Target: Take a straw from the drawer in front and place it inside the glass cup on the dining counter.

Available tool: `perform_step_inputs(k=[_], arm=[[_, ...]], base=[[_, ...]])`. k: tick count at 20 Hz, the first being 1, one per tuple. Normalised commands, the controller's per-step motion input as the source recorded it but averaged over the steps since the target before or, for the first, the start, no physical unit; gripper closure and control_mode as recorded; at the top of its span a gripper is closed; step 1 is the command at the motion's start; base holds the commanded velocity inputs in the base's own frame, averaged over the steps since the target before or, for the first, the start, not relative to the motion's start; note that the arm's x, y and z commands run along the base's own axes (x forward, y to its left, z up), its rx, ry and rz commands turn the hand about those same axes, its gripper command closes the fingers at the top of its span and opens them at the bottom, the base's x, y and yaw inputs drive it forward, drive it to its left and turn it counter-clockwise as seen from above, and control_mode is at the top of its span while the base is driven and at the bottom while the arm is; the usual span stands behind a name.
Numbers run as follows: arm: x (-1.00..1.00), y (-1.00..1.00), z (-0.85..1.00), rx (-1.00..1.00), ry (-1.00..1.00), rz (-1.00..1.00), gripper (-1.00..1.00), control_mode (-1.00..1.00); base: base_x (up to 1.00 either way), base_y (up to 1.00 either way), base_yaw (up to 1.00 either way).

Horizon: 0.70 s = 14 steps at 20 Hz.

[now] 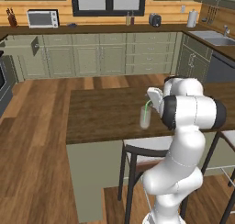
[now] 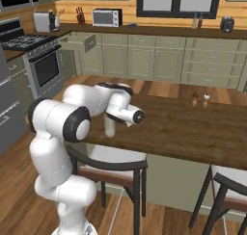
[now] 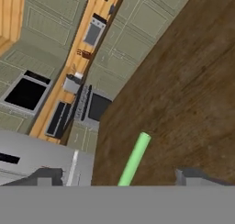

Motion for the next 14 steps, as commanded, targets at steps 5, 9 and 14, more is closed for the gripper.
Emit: perform_step_inputs(k=[5, 9, 14], arm=[[-0.09, -0.03, 0.26, -0.05, 0.09, -0.13, -1.00, -1.00], [-0.53, -0.24, 0.48, 0.00, 0.11, -0.15, -1.00, -1.00], [-0.81, -0.39, 0.83, 0.00, 0.08, -0.15, -1.00, -1.00]], base=[[0.00, 0.00, 0.00], [0.00, 0.00, 0.00], [0.00, 0.00, 0.00]])
